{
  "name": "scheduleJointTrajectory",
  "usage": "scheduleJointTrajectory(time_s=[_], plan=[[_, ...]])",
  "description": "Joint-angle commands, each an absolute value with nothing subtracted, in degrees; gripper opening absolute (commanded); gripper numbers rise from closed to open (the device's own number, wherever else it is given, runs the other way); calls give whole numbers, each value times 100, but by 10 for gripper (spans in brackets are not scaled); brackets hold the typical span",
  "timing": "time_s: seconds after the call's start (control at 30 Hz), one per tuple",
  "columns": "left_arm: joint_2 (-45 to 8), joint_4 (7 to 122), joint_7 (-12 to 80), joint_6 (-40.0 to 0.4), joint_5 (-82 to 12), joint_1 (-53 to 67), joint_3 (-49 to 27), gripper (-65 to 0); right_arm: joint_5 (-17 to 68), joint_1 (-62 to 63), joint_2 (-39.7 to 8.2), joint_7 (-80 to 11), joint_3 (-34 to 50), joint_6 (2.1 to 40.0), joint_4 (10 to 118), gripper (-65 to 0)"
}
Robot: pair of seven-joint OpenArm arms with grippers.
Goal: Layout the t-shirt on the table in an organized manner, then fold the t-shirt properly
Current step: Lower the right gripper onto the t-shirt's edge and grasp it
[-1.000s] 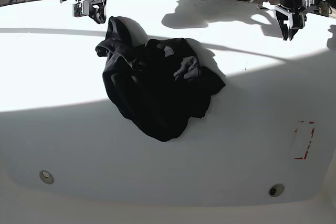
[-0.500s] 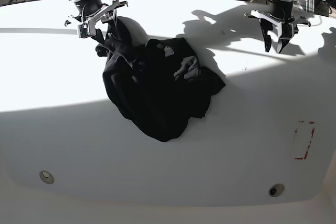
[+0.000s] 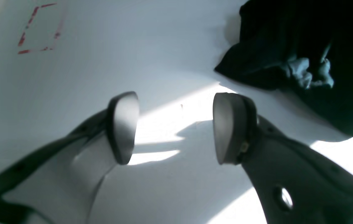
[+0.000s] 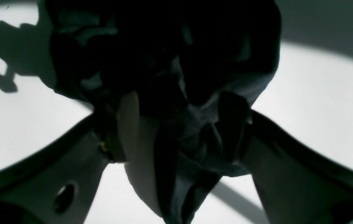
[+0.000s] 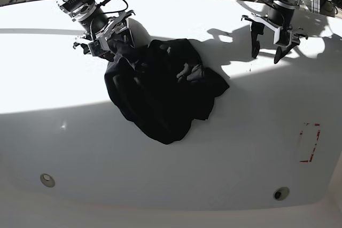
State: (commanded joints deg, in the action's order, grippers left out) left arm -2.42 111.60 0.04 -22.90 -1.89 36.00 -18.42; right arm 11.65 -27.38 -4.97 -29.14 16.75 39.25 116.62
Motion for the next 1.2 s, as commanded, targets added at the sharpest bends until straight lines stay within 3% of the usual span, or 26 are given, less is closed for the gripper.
scheduleJointTrajectory(time_s=[0.2,0.5,1.03,1.13,1.2], plan=[[-242,11160,4,-2299,-180,3600,-1842,-292,1165,-2413,-593,-3284,1640,4000,11618,-227],[-242,11160,4,-2299,-171,3609,-1842,-292,1165,-2193,-954,-3354,919,4000,11556,-227],[-251,11152,4,-2299,-171,3626,-1842,-292,1165,-1842,-980,-3327,892,4000,10589,-228],[-251,11152,4,-2299,-171,3626,-1842,-292,1165,-1842,-980,-3327,892,4000,10598,-257],[-251,11152,4,-2299,-171,3626,-1842,-292,1165,-1842,-971,-3327,892,4000,10607,-335]])
